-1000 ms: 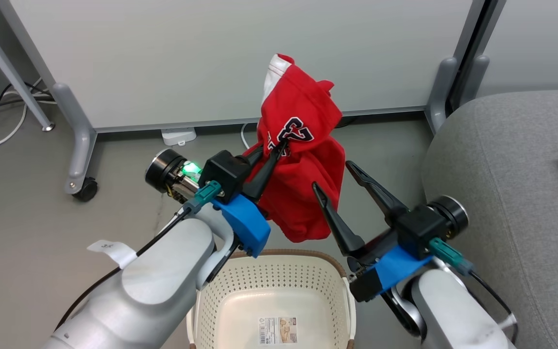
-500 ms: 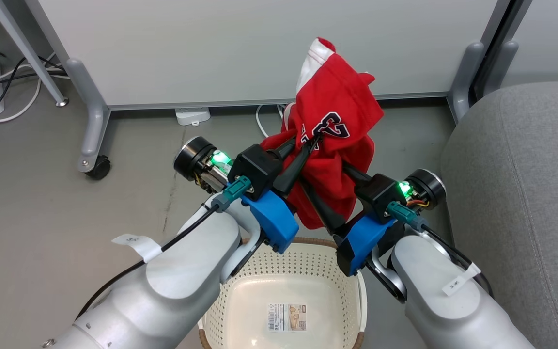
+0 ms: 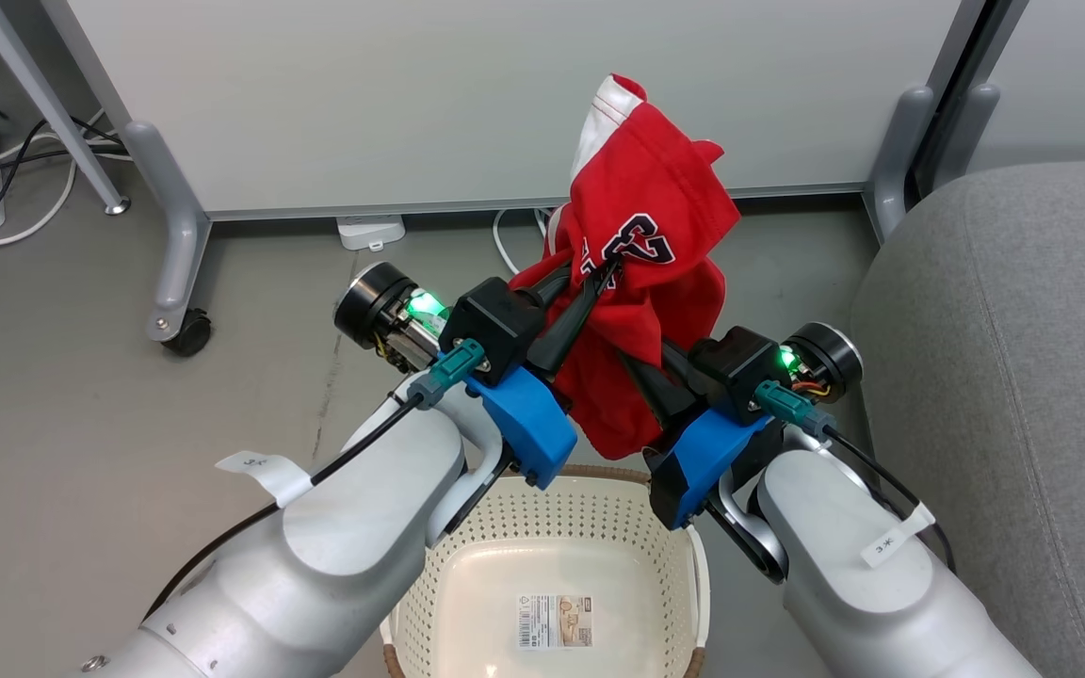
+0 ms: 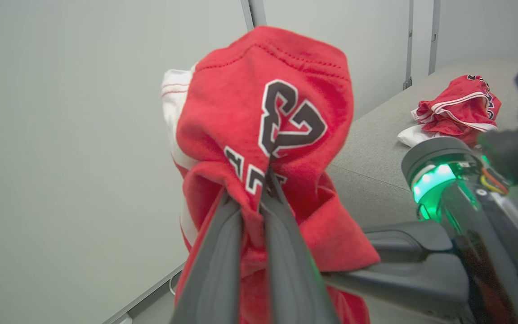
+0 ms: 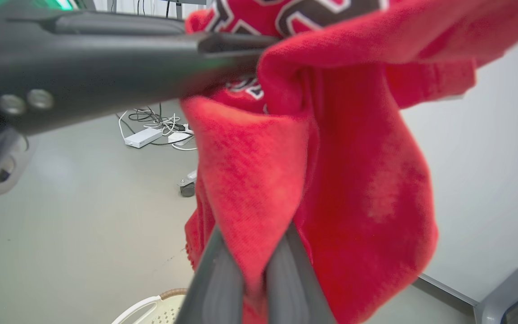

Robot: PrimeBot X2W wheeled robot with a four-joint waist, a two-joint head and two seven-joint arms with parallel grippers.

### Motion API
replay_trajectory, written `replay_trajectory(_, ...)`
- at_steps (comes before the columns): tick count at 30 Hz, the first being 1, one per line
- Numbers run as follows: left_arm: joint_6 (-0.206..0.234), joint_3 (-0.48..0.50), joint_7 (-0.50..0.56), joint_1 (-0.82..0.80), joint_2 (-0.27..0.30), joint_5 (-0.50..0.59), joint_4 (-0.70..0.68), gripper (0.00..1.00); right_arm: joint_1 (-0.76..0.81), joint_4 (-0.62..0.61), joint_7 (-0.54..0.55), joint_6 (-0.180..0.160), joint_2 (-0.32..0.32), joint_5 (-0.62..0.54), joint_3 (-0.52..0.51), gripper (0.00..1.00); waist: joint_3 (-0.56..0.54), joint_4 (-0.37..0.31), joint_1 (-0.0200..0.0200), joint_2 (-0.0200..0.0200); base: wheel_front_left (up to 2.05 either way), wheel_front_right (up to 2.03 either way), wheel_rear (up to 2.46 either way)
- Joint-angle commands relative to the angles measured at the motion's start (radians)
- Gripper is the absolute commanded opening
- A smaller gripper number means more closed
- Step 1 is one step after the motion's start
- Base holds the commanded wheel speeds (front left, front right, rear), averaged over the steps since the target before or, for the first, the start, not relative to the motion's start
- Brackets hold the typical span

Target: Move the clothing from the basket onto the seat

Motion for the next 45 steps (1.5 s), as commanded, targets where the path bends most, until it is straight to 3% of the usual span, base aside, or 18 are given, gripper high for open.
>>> replay_trajectory(1, -0.001, 0.001, -0.005, -0.003, -0.002, -0.002, 0.002, 0.0, 0.007, -0.006, 0.0, 0.001, 0.003, 0.004, -0.003, 0.0, -0.001, -0.001, 0.0, 0.0, 0.0, 0.0, 0.0)
replay_trajectory(25, -0.004, -0.008, -0.011, 0.012, -0.005, -0.015, 0.032, 0.0, 0.034, -0.018, 0.0, 0.001, 0.003, 0.021, 0.0, 0.0, -0.03, 0.0, 0.0, 0.0, 0.0, 0.0, 0.0)
replay_trajectory(26, -0.001, -0.005, -0.011, 0.013, -0.007, -0.017, 0.031, 0.45, 0.035, -0.018, 0.0, 0.001, 0.003, 0.022, 0.001, 0.0, -0.031, 0.0, 0.0, 0.0, 0.0, 0.0, 0.0)
replay_trajectory(27, 0.004, -0.003, -0.012, 0.012, -0.008, -0.014, 0.028, 1.0, 0.036, -0.018, 0.0, 0.001, 0.003, 0.022, 0.002, 0.0, -0.032, -0.001, 0.0, 0.0, 0.0, 0.0, 0.0)
replay_trajectory(45, 0.017, 0.007, -0.017, 0.013, 0.006, 0.003, -0.009, 1.0, 0.044, -0.029, 0.0, 0.001, 0.003, 0.031, -0.018, 0.0, -0.019, -0.006, 0.0, 0.0, 0.0, 0.0, 0.0)
